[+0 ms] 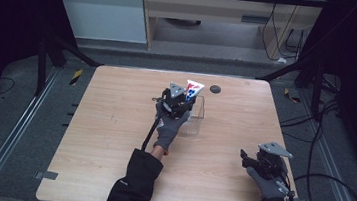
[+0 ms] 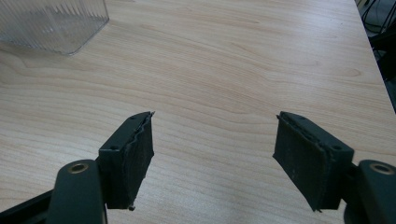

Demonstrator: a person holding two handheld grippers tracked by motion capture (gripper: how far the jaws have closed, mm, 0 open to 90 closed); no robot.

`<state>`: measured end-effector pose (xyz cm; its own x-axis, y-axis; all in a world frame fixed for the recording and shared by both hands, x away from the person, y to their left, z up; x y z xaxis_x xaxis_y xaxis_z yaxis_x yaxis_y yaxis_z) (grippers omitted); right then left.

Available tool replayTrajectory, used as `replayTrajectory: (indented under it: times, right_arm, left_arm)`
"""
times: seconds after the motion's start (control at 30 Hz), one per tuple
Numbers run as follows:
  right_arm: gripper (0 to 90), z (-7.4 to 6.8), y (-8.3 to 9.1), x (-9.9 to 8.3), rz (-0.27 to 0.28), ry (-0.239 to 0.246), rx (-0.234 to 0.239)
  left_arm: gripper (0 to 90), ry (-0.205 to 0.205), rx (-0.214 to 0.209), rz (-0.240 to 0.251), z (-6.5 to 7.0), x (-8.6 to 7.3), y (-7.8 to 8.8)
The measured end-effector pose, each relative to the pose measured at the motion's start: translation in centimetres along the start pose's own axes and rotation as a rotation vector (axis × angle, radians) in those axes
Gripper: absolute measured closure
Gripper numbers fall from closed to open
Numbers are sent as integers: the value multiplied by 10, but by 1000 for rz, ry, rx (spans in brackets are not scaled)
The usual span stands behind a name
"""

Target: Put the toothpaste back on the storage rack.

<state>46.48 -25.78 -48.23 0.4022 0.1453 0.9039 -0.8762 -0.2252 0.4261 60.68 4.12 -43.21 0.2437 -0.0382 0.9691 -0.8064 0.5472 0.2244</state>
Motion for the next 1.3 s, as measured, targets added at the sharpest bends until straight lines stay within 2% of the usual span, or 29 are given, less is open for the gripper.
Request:
replayTrajectory:
  times: [0.33, 0.6, 0.83, 0.93, 1.03, 1.23, 1.3]
  right_arm:
    - [277, 0, 0, 0, -1, 0, -1]
    - [276, 0, 0, 0, 0, -1, -1]
    - [275, 0, 0, 0, 1, -1, -1]
    - [274, 0, 0, 0, 1, -1, -1]
    - [274, -1, 1, 1, 1, -4, 1]
    - [273, 0, 1, 1, 2, -4, -1]
    - [272, 0, 1, 1, 3, -4, 0]
  left_arm:
    - [706, -30, 17, -18, 0, -5, 2]
    - [702, -40, 11, -25, 1, -8, 3]
    - [690, -23, -2, -31, 1, -7, 3]
    - [651, -13, -10, -32, 1, -7, 3]
    - [624, -44, -2, -48, 3, -8, 2]
    - [571, -42, 0, -62, 3, -7, 2]
    - [537, -18, -12, -55, 2, -6, 4]
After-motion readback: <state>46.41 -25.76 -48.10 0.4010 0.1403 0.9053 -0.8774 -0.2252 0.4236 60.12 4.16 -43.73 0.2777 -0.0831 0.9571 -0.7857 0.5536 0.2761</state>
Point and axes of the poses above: each handheld gripper's, and its own axes: y roughly backward along the jaws, x roughly out of its top, z roughly to its right, the point moved 1 cm from there along -y, roughly forward along the jaws, and after that the axes turned 9 degrees about z, right-handed, at the moved point
